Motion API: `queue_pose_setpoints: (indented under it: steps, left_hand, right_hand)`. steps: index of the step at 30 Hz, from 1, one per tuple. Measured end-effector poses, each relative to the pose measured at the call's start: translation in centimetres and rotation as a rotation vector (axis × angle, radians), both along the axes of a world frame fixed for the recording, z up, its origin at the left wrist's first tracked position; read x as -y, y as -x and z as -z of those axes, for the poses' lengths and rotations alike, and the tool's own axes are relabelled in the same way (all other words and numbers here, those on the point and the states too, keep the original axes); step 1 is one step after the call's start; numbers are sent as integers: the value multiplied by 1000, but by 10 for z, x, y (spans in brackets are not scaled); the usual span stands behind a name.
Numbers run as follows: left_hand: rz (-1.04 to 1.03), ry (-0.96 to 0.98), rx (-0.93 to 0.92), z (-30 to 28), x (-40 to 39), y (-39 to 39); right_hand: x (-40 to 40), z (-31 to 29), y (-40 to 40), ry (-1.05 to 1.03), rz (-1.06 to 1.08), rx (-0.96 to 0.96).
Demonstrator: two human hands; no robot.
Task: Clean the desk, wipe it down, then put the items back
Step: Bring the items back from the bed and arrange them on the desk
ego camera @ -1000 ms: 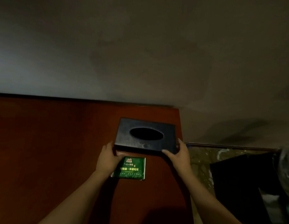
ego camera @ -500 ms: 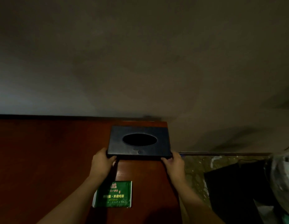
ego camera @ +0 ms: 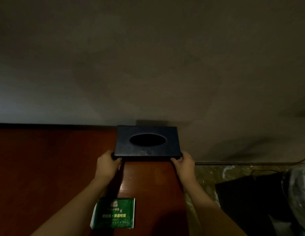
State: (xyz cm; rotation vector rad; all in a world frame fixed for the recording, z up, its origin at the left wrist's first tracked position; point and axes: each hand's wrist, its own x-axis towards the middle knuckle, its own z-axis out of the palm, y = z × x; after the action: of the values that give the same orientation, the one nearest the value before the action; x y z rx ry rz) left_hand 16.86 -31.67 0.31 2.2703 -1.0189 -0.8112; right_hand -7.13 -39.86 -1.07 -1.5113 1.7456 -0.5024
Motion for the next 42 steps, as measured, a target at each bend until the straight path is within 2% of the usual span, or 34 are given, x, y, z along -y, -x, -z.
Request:
queue_pose_setpoints:
  steps: [4,9,13,19,27,34,42]
  left_hand:
    - [-115,-97,2,2,-25,-7]
    - [-247,-270,-16,17,-93,-13]
    - [-254,-345,-104,15,-131,-1]
    - [-197,-355,-194,14,-149,13]
    - [-217,-419,-274,16,-146,13]
    - [-133,-282,-323,-7,-110,14]
    - [4,-43,-188,-47,-9,25]
  right_hand:
    - [-26,-8,-3,-95,148,82]
    - [-104,4,-22,-266,10,60]
    - [-149,12,-46,-339,-73,29]
    - [-171,4,-72,-418,-163,55]
    - [-181,9,-82,-488,-13,152]
    - [-150,-10,-72,-425,90,304]
    - [-49,-51,-54,-215,106,318]
